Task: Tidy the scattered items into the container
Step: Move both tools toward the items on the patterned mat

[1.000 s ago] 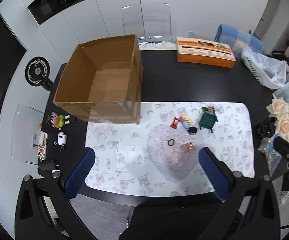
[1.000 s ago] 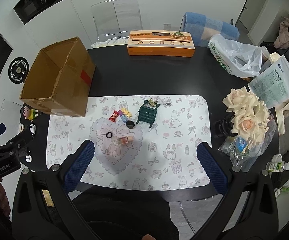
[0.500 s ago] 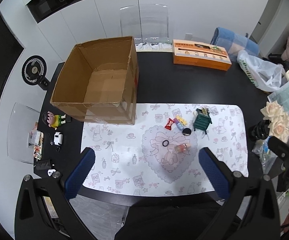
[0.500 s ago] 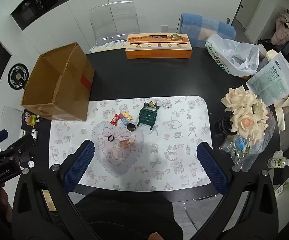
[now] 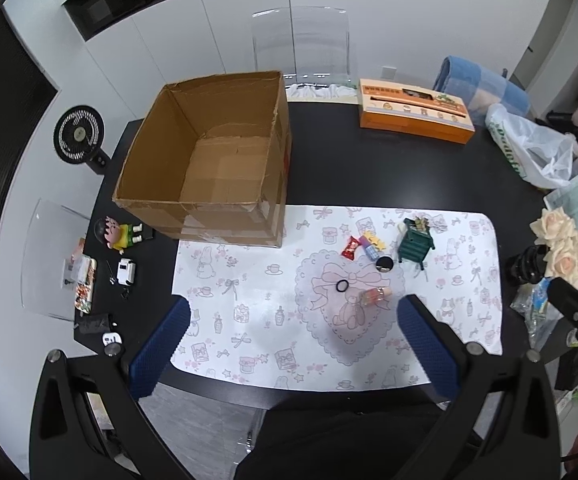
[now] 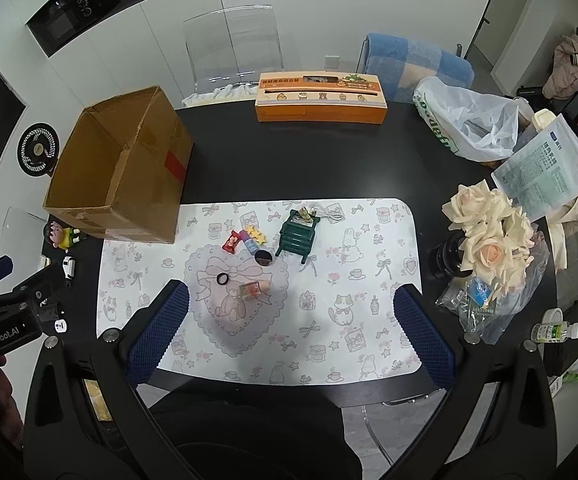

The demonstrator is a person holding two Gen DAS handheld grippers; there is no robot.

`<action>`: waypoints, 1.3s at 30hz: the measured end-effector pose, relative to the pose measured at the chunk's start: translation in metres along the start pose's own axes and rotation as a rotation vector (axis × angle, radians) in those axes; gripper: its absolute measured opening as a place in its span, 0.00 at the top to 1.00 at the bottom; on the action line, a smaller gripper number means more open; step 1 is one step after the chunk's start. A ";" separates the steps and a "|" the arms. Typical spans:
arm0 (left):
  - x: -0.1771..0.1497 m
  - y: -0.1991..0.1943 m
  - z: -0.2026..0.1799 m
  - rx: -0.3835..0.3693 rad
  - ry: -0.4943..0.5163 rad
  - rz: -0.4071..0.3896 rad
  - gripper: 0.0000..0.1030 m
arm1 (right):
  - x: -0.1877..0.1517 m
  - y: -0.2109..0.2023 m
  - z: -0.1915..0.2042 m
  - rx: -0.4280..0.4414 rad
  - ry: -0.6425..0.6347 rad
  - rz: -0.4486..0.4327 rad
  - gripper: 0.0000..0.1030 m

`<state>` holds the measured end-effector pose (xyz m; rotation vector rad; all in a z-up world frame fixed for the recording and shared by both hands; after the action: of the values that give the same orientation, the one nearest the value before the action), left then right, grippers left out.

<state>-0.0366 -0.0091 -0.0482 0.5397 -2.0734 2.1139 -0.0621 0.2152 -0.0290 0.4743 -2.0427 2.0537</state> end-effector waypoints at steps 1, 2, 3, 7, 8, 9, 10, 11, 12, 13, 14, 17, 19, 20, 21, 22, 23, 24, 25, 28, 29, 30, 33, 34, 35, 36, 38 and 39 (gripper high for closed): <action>0.000 0.000 0.001 0.000 -0.004 0.001 0.00 | 0.000 -0.001 -0.001 -0.007 -0.006 0.000 0.00; 0.000 0.000 0.002 0.003 -0.007 0.001 0.00 | 0.001 -0.002 -0.001 -0.011 -0.011 0.000 0.00; 0.000 0.000 0.003 0.004 -0.009 0.000 0.00 | 0.001 -0.003 -0.001 -0.012 -0.013 0.000 0.00; 0.000 -0.001 0.006 0.005 -0.015 -0.005 0.00 | 0.001 -0.004 0.002 -0.009 -0.015 0.002 0.00; 0.000 -0.001 0.006 0.005 -0.015 -0.005 0.00 | 0.002 -0.004 0.002 -0.008 -0.015 0.001 0.00; 0.000 -0.002 0.006 0.003 -0.016 -0.006 0.00 | 0.002 -0.005 0.003 -0.008 -0.015 -0.001 0.00; -0.001 -0.002 0.006 0.002 -0.016 -0.006 0.00 | 0.003 -0.005 0.003 -0.009 -0.016 -0.002 0.00; -0.001 -0.002 0.007 0.002 -0.016 -0.006 0.00 | 0.003 -0.006 0.004 -0.009 -0.018 -0.003 0.00; -0.002 -0.002 0.007 0.001 -0.016 -0.006 0.00 | 0.002 -0.005 0.005 -0.006 -0.017 -0.002 0.00; -0.002 -0.002 0.007 0.000 -0.016 -0.006 0.00 | 0.003 -0.006 0.005 -0.004 -0.015 -0.002 0.00; -0.001 -0.002 0.007 0.000 -0.016 -0.005 0.00 | 0.003 -0.006 0.005 -0.003 -0.014 -0.002 0.00; -0.001 -0.002 0.006 -0.001 -0.016 -0.006 0.00 | 0.004 -0.006 0.005 -0.004 -0.017 -0.001 0.00; -0.001 -0.002 0.006 -0.001 -0.015 -0.005 0.00 | 0.004 -0.007 0.006 -0.001 -0.014 -0.001 0.00; -0.001 -0.001 0.005 -0.003 -0.015 -0.004 0.00 | 0.005 -0.006 0.005 -0.001 -0.013 -0.001 0.00; -0.002 -0.001 0.005 -0.004 -0.015 -0.003 0.00 | 0.005 -0.006 0.005 -0.001 -0.013 0.000 0.00; -0.002 -0.001 0.005 -0.004 -0.014 -0.002 0.00 | 0.004 -0.006 0.004 -0.001 -0.012 -0.002 0.00; -0.002 0.000 0.005 -0.005 -0.013 -0.001 0.00 | 0.001 -0.007 0.002 0.000 -0.011 -0.006 0.00; -0.002 0.001 0.005 -0.006 -0.013 0.001 0.00 | 0.001 -0.007 0.002 0.000 -0.011 -0.006 0.00; -0.002 0.001 0.004 -0.008 -0.013 0.002 0.00 | 0.001 -0.007 0.002 0.000 -0.011 -0.006 0.00; -0.002 0.005 0.003 -0.012 -0.013 0.010 0.00 | 0.002 -0.008 0.000 0.006 -0.008 -0.004 0.00; -0.003 0.006 0.002 -0.014 -0.014 0.013 0.00 | 0.001 -0.006 0.000 0.007 -0.010 -0.001 0.00; -0.003 0.008 0.002 -0.016 -0.015 0.015 0.00 | 0.001 -0.005 0.001 0.008 -0.012 0.001 0.00; -0.008 0.016 -0.001 -0.028 -0.009 0.034 0.00 | 0.000 0.001 0.002 0.018 -0.012 0.009 0.00; -0.009 0.020 -0.002 -0.029 -0.004 0.034 0.00 | 0.000 0.003 0.002 0.022 -0.014 0.011 0.00; -0.009 0.023 -0.003 -0.030 0.000 0.033 0.00 | -0.001 0.006 0.002 0.027 -0.015 0.011 0.00; -0.011 0.029 -0.005 -0.030 0.006 0.035 0.00 | -0.001 0.011 0.002 0.032 -0.016 0.011 0.00; -0.015 0.045 -0.010 -0.055 0.017 0.051 0.00 | -0.001 0.023 0.002 0.049 -0.009 0.013 0.00; -0.018 0.053 -0.013 -0.068 0.023 0.059 0.00 | -0.001 0.030 0.002 0.057 -0.005 0.015 0.00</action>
<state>-0.0405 0.0038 -0.1042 0.4486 -2.1657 2.0616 -0.0720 0.2127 -0.0577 0.4758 -2.0010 2.1272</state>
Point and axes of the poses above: each gripper's, at about its wrist camera, not at the fingertips, and y roughly the way its jaws point, z to its left, x to its top, the point moved 7 cm from there along y, roughly the way its jaws point, and after that the axes turned 1 degree about -z, right-handed, at the moved point
